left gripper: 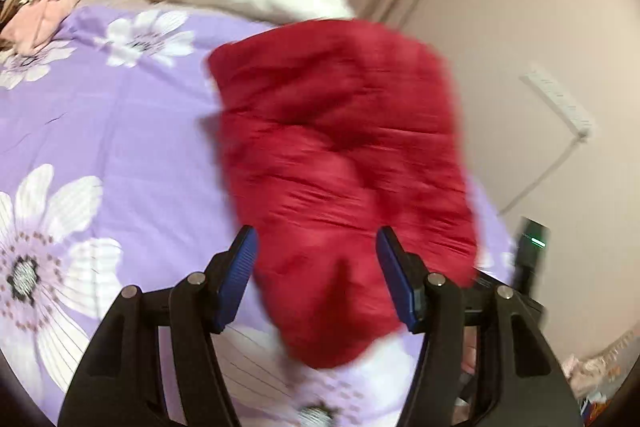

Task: Fold large clothes

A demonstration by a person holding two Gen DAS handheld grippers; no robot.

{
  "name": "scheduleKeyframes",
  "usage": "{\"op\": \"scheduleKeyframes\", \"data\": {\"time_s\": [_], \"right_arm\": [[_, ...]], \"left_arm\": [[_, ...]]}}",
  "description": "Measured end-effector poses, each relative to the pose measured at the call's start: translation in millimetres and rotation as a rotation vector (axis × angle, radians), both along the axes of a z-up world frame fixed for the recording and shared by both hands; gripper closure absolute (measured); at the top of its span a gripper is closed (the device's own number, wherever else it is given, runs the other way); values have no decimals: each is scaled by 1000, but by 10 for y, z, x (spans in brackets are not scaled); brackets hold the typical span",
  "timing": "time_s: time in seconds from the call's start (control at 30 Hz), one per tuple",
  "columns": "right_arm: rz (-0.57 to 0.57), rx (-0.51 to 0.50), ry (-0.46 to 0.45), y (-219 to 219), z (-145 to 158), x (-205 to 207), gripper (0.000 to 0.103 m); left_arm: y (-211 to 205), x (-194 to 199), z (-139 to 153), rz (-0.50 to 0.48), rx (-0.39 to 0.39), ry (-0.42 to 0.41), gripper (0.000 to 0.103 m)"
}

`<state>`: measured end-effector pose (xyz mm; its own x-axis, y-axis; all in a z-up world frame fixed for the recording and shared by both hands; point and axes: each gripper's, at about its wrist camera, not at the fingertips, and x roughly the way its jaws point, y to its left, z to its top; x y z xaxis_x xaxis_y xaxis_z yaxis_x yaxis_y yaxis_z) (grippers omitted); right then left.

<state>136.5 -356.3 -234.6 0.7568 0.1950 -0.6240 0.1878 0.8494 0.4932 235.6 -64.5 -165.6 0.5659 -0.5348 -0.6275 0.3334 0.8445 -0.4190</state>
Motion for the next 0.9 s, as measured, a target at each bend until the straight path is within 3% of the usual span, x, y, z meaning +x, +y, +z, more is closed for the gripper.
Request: {"op": "scheduleKeyframes", "data": {"time_s": [0.1,0.17,0.2,0.23,0.27,0.33,0.4,0.5,0.57,0.7,0.77,0.8,0.87,0.9], "right_arm": [[-3,18,-5,-18,-50,-36,88],[11,36,-8,-43,-54,-58,88],[20,39,-7,-55,-44,-70,88],[30,36,-1,-63,-13,-87,88],[34,36,1,-78,24,-117,87],[33,60,-4,-121,99,-207,83],[-5,84,-24,-206,255,-332,67],[-59,34,-92,-260,589,-502,41],[-30,42,-170,-231,821,-550,33],[48,40,-200,-94,1041,-290,26],[120,35,-156,70,1002,6,26],[143,50,-135,105,941,101,37],[105,15,-105,217,835,238,79],[78,12,-105,196,811,202,80]], "left_arm": [[19,238,-209,29,-3,81,46],[-136,374,-302,-36,-48,133,50],[-239,357,-305,-65,-39,120,50],[-372,311,-285,-81,20,75,48],[-575,227,-267,-111,130,5,46],[-787,137,-280,-150,216,-46,43],[-879,102,-297,-162,208,-40,43],[-852,168,-295,-161,149,8,42],[-823,217,-296,-164,136,27,41],[-799,279,-295,-168,131,36,41],[-794,327,-304,-168,132,38,41],[-774,378,-299,-165,132,41,41],[-765,387,-293,-148,137,50,41],[-755,381,-286,-148,129,52,41]]}}
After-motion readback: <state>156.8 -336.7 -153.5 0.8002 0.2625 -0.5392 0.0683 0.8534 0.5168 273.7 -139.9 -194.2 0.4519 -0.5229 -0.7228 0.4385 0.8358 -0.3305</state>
